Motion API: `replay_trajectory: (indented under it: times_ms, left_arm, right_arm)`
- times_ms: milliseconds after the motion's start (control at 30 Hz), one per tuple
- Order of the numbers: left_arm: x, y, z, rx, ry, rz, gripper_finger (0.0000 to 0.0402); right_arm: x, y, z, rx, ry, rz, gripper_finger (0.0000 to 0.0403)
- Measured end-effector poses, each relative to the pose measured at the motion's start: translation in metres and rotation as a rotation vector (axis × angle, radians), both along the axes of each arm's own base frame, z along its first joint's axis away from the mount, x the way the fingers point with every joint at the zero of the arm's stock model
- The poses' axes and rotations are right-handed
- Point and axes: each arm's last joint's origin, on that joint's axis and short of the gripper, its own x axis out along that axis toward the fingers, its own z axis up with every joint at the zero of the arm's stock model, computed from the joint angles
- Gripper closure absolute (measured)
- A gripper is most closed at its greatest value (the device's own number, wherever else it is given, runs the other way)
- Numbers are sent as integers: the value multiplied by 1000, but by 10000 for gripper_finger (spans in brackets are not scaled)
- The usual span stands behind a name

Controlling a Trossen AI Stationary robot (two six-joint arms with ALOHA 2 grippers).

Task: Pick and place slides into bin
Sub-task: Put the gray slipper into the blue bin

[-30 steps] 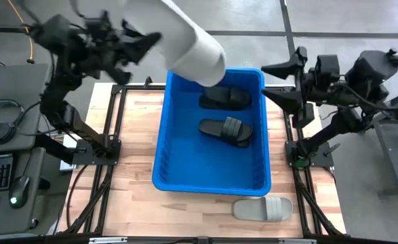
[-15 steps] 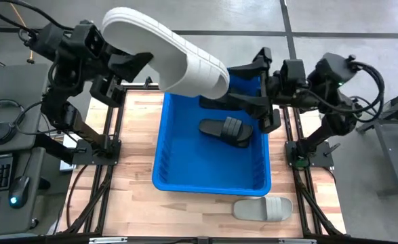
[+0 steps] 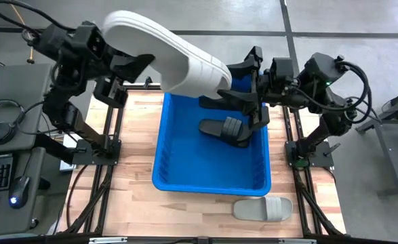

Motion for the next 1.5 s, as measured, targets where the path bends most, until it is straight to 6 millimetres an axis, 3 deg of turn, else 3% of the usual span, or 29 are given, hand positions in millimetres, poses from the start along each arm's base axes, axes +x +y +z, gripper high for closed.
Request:
replay_trajectory:
  times_ms: [200,500,767,1067,1300,1500]
  left_arm:
    - [12,2,-5,3,23,3,349]
    - [13,2,-5,18,21,12,345]
    - [8,4,-9,-19,84,107,290]
    - [-24,8,-20,-111,284,415,215]
    - [-58,5,-21,-156,348,484,193]
    - [-65,4,-28,-168,423,494,193]
  right_arm:
    - [0,0,0,2,0,-14,239]
    - [-1,-1,0,-16,4,-39,387]
    - [-8,-1,2,-36,12,-114,389]
    - [-61,-1,18,-37,12,-296,395]
    - [-92,-12,-1,144,248,-375,391]
    - [-86,-17,-32,306,490,-392,396]
